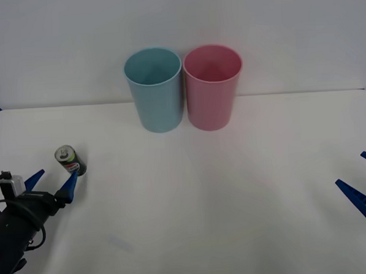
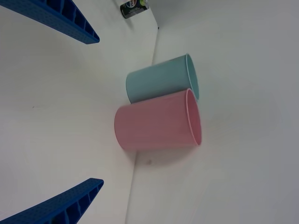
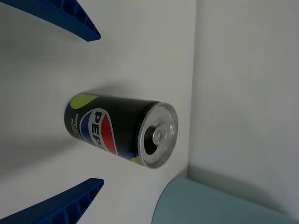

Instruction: Grasp the object on the table and drop it into the matching bin: aluminum can to the light blue bin, PET bottle to the pink bin.

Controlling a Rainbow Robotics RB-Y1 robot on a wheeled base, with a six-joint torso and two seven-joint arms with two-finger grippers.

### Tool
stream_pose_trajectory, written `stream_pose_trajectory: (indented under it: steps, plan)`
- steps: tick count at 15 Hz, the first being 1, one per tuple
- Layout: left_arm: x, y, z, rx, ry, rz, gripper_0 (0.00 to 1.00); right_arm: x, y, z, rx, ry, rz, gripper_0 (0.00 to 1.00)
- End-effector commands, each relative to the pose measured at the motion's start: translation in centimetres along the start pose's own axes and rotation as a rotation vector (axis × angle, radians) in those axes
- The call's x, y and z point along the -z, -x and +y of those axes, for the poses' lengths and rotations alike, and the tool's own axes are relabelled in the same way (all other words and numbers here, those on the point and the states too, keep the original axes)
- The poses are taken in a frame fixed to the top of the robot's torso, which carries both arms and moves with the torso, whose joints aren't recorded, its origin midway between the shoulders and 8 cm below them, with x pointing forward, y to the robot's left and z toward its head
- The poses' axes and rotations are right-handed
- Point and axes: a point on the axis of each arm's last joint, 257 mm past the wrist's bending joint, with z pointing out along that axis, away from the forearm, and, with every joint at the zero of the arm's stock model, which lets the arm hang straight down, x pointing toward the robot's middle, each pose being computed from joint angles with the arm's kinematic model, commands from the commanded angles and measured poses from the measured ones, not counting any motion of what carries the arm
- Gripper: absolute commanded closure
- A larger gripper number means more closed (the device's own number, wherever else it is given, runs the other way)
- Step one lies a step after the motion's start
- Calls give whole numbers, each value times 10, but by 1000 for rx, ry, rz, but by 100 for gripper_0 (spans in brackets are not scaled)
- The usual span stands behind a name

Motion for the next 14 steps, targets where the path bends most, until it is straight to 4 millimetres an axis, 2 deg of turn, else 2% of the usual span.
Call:
stream_pose_trajectory:
  steps: [1, 9, 14]
  plan:
    - [-15, -3, -5, 2, 3, 11, 0, 0, 0, 0, 0, 0, 0, 0]
    - [-52, 0, -12, 16, -16, 20, 0, 0, 0, 0, 0, 0, 0, 0]
    - [-58, 4, -13, 16, -16, 15, 0, 0, 0, 0, 0, 0, 0, 0]
